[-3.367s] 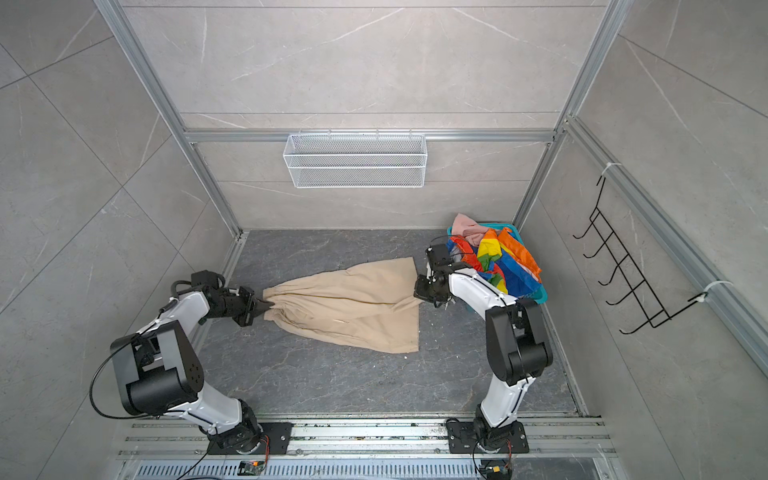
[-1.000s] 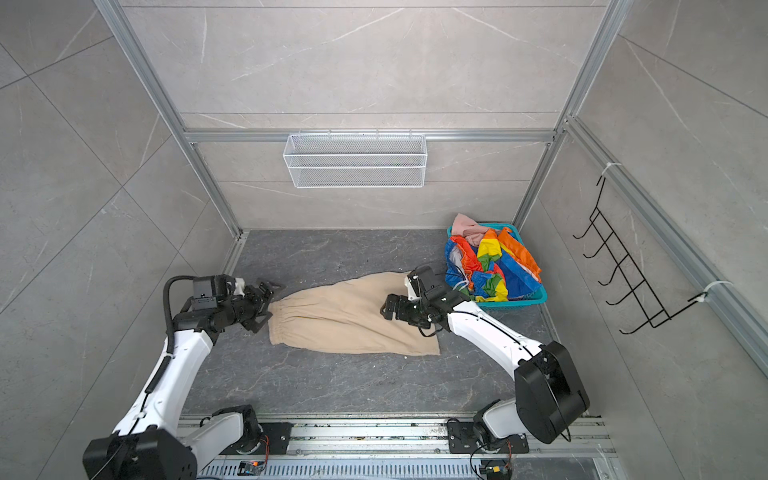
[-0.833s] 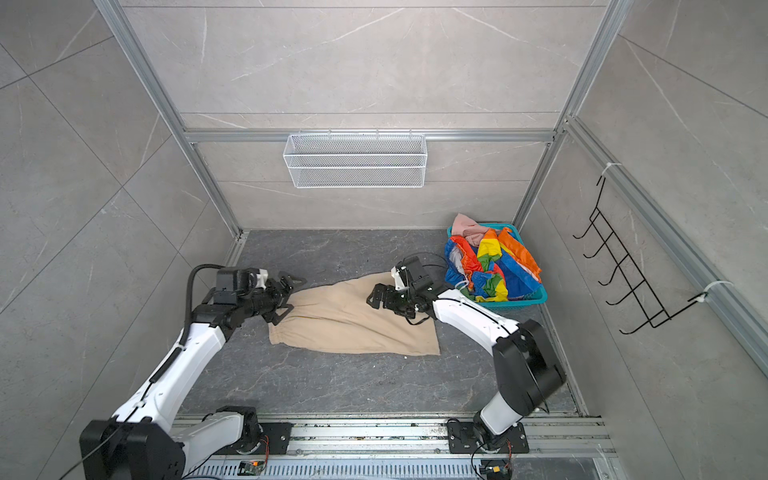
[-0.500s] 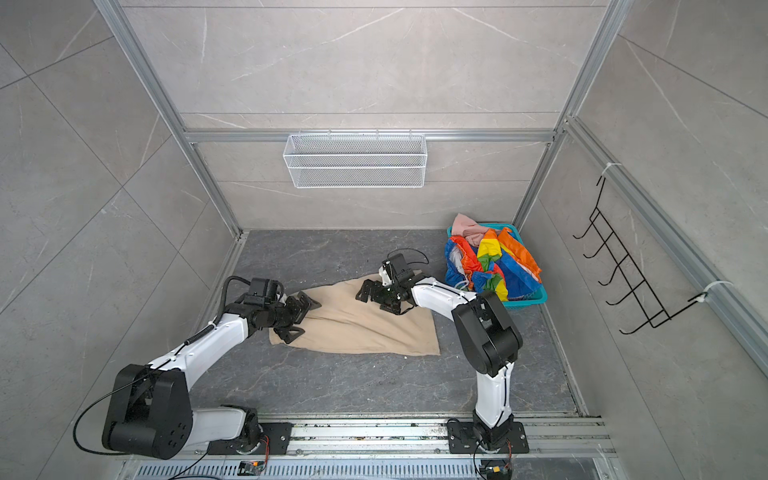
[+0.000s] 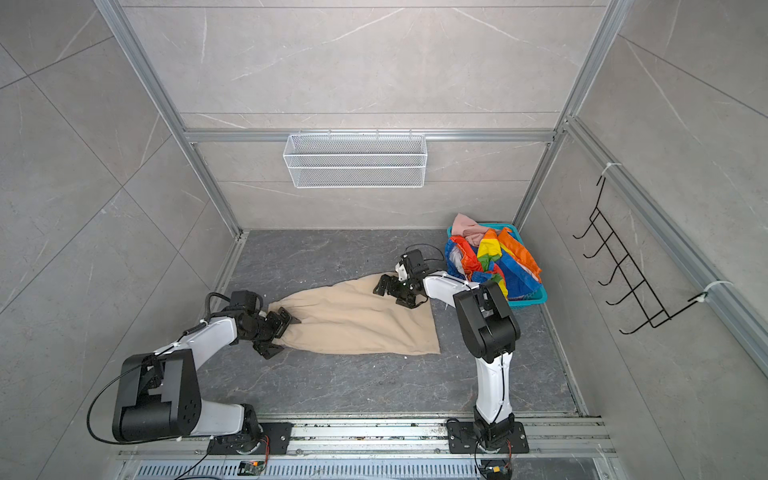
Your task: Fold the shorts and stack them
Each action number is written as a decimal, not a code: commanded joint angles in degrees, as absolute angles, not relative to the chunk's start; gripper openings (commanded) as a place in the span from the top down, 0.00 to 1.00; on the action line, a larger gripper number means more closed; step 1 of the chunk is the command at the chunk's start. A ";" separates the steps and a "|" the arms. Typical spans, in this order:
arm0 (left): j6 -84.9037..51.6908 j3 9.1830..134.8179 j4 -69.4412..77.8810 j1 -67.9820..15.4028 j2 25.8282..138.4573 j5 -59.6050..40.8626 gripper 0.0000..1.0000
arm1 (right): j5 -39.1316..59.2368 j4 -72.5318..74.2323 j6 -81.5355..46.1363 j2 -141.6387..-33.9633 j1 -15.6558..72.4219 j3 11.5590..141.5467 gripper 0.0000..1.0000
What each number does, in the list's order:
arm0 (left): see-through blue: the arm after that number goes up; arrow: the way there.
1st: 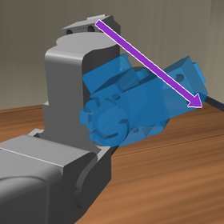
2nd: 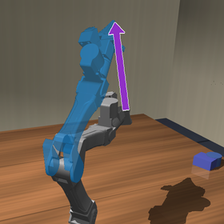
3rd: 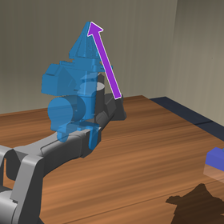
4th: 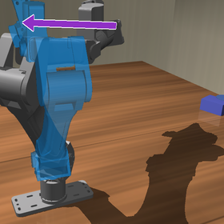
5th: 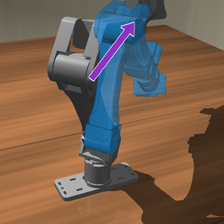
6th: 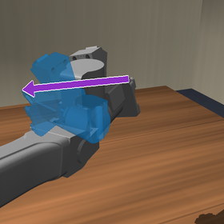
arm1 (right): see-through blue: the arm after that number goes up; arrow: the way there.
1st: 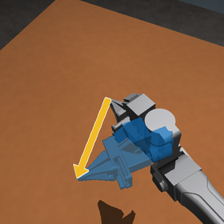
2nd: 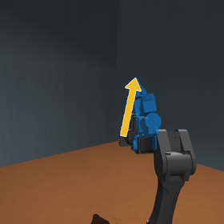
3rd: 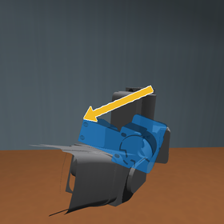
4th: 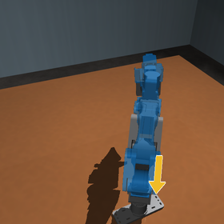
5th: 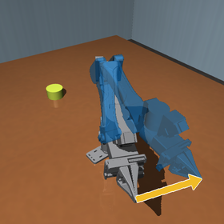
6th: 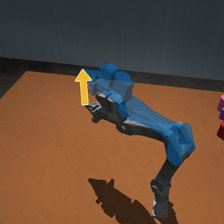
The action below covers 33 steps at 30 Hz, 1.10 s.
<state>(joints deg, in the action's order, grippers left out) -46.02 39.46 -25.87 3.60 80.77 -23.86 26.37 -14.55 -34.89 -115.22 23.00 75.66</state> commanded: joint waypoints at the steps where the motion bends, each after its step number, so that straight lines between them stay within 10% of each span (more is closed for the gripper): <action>1: -41.03 42.75 -31.50 4.12 79.24 -21.12 0.00 | 24.38 -19.50 -32.24 -110.77 22.78 76.64 0.01; 9: -33.92 45.46 -30.69 4.36 63.85 -6.85 0.01 | 24.28 -21.00 -32.43 -100.16 22.77 73.04 0.01; 33: -31.04 49.54 -25.98 4.56 88.50 -10.72 0.15 | 28.03 -16.59 -31.68 -93.69 20.34 57.19 0.01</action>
